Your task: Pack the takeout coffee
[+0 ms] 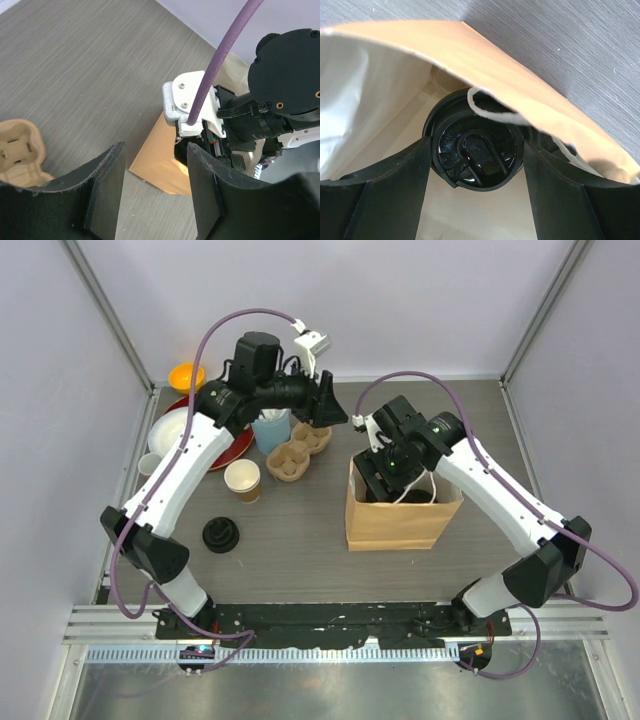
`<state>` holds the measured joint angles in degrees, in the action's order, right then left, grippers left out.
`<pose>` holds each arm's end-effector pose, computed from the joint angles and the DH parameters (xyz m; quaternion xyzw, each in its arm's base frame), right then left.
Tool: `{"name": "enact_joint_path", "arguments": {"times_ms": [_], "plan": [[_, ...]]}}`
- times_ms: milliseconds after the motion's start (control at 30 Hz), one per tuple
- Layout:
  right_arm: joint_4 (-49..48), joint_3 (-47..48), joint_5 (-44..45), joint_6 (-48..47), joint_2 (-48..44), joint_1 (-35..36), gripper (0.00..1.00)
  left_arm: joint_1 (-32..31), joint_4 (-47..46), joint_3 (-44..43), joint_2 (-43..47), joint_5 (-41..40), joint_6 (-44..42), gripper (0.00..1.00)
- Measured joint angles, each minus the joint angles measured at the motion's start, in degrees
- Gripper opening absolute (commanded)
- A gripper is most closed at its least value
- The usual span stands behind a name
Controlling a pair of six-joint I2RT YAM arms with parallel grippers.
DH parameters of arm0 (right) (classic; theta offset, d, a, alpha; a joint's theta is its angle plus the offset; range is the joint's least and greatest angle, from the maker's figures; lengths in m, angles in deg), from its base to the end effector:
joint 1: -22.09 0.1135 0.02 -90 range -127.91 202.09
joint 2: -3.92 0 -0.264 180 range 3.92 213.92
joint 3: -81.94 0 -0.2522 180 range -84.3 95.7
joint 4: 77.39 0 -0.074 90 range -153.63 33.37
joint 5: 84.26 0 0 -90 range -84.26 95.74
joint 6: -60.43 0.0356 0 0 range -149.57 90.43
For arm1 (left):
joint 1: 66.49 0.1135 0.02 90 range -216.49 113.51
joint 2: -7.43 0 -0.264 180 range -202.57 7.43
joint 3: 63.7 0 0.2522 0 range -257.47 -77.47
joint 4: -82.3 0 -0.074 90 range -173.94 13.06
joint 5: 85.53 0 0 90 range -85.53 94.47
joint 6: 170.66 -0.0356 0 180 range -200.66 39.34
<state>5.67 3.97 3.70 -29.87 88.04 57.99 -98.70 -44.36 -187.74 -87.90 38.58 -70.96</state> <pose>0.2252 0.1646 0.3542 -0.3070 0.9269 0.0823 0.1995 0.2938 -0.2087 0.4544 0.3124 0.7583 -0.4152 0.3938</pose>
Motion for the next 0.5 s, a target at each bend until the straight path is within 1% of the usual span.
{"name": "enact_joint_path", "arguments": {"times_ms": [67,167,267,433,500], "plan": [[-1.2,0.0,0.3,0.4,1.0,0.1,0.39,0.5,0.2,0.0,0.0,-0.6,-0.3,0.55],[-2.9,0.0,1.5,1.6,2.2,0.5,0.39,1.0,0.1,0.7,0.1,-1.1,-1.0,0.51],[-5.1,-0.8,2.5,3.2,2.2,0.8,0.39,1.1,0.1,4.6,0.8,-1.1,-0.8,0.48],[-7.9,-4.7,3.1,5.3,2.0,1.1,0.39,1.0,0.3,11.7,1.1,-0.2,0.4,0.48],[-8.7,-6.3,3.2,6.1,2.0,1.1,0.39,0.8,0.7,13.3,1.1,-0.2,0.6,0.48]]}}
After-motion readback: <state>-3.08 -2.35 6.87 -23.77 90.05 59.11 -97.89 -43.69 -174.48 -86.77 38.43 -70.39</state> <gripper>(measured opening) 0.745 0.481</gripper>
